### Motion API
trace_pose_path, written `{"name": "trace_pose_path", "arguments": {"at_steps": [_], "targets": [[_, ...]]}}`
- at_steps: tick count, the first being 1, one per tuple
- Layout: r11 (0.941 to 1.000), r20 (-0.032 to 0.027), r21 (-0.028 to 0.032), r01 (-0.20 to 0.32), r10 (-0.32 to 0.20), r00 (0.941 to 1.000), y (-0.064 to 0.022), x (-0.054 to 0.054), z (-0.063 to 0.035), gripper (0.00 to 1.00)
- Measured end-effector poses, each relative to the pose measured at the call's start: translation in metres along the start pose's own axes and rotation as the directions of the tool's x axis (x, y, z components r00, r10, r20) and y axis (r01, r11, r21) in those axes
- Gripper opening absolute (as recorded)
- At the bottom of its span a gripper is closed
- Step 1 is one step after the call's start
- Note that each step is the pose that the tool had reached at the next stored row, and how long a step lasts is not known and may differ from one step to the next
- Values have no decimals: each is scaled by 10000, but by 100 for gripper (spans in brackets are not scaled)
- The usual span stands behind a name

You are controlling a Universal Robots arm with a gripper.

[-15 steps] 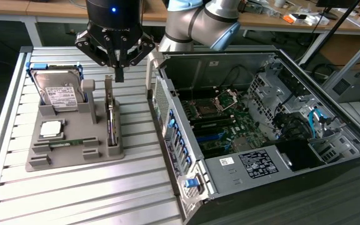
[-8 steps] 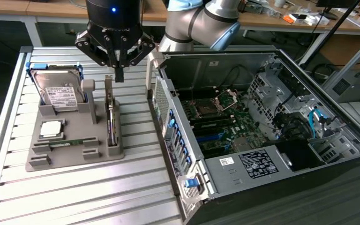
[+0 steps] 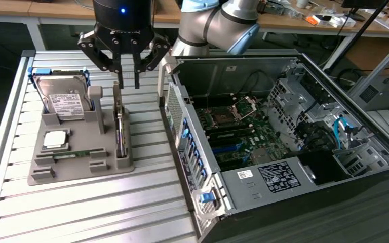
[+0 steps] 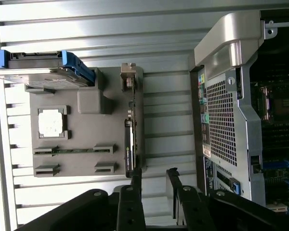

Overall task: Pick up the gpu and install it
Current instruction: 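Pick up the gpu and move the gpu toward the slot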

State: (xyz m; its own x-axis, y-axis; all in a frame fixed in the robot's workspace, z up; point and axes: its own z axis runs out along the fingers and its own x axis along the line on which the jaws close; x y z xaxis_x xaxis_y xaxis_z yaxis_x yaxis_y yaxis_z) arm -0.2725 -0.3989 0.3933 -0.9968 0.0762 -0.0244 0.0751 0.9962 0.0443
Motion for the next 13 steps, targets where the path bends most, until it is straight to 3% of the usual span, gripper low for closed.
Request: {"name": "trace_pose_path", "arguments": {"at_steps": [1,5,13], "targets": [[10000,0,0,0,0,10000,0,0,0,36],[10000,0,0,0,0,10000,0,0,0,54],[10000,0,0,-1,1,10000,-3,24,33,54]]}}
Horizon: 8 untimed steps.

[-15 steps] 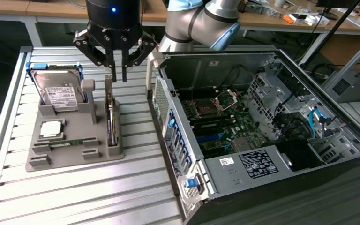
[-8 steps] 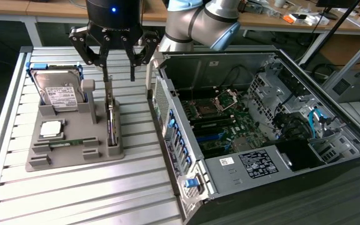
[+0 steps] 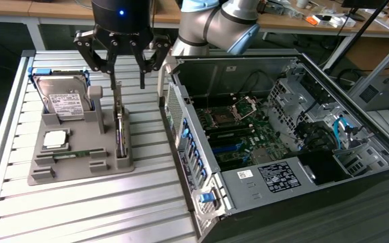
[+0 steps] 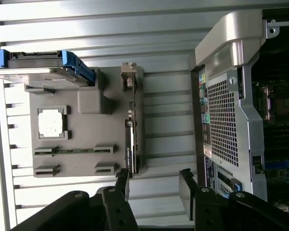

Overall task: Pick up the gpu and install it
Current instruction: 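Pick up the gpu and move the gpu toward the slot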

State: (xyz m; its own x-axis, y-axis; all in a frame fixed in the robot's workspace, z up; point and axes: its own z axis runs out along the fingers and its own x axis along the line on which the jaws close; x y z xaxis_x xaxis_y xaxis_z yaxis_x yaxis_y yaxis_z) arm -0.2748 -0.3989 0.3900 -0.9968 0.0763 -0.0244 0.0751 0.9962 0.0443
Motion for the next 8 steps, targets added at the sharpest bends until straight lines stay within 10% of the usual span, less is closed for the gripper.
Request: {"name": "trace_pose_path", "arguments": {"at_steps": [8], "targets": [[10000,1,-1,0,0,10000,-6,44,71,54]]}}
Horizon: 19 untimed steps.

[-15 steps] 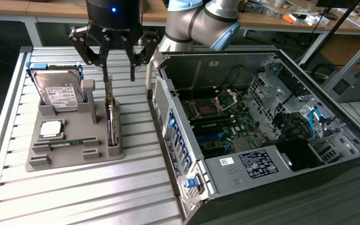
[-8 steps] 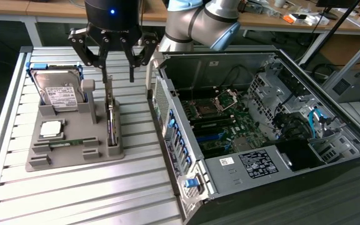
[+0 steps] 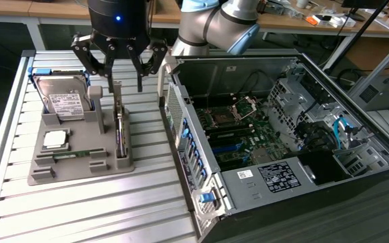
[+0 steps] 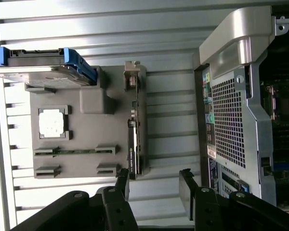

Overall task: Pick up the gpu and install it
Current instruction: 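Pick up the gpu and move the gpu toward the slot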

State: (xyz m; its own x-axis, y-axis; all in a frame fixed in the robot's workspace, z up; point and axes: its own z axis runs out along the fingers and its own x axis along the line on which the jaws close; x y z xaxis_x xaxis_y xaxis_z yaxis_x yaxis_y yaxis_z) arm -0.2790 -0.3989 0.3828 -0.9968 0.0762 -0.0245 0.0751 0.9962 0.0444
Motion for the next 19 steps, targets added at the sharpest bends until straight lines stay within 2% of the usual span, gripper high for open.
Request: {"name": "trace_pose_path", "arguments": {"at_steps": [19], "targets": [[10000,0,1,0,0,10000,-7,64,178,54]]}}
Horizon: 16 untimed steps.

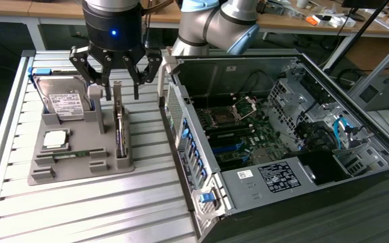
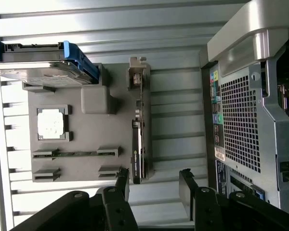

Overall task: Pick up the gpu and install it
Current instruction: 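Pick up the gpu and move the gpu toward the slot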

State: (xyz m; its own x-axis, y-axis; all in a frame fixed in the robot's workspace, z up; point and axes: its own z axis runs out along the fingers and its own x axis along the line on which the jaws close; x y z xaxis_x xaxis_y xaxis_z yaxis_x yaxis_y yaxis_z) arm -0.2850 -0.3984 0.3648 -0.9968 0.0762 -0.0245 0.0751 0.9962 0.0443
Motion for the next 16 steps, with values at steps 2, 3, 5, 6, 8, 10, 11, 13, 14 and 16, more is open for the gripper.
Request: {"name": "trace_pose_path", "arguments": {"at_steps": [2,3,5,6,8,10,11,13,14,16], "targets": [[10000,-1,1,0,0,10000,3,1,22,54],[10000,-1,1,-1,1,10000,5,2,33,54],[10000,0,-1,-1,1,10000,13,4,55,54],[10000,-1,0,0,0,10000,21,4,65,54],[10000,-1,0,0,0,10000,37,6,84,54],[10000,0,0,0,0,10000,54,8,102,54],[10000,0,0,0,0,10000,61,9,111,54],[10000,1,-1,0,0,10000,71,14,130,54],[10000,1,-1,0,0,10000,75,18,142,54],[10000,0,0,0,0,10000,85,32,184,54]]}}
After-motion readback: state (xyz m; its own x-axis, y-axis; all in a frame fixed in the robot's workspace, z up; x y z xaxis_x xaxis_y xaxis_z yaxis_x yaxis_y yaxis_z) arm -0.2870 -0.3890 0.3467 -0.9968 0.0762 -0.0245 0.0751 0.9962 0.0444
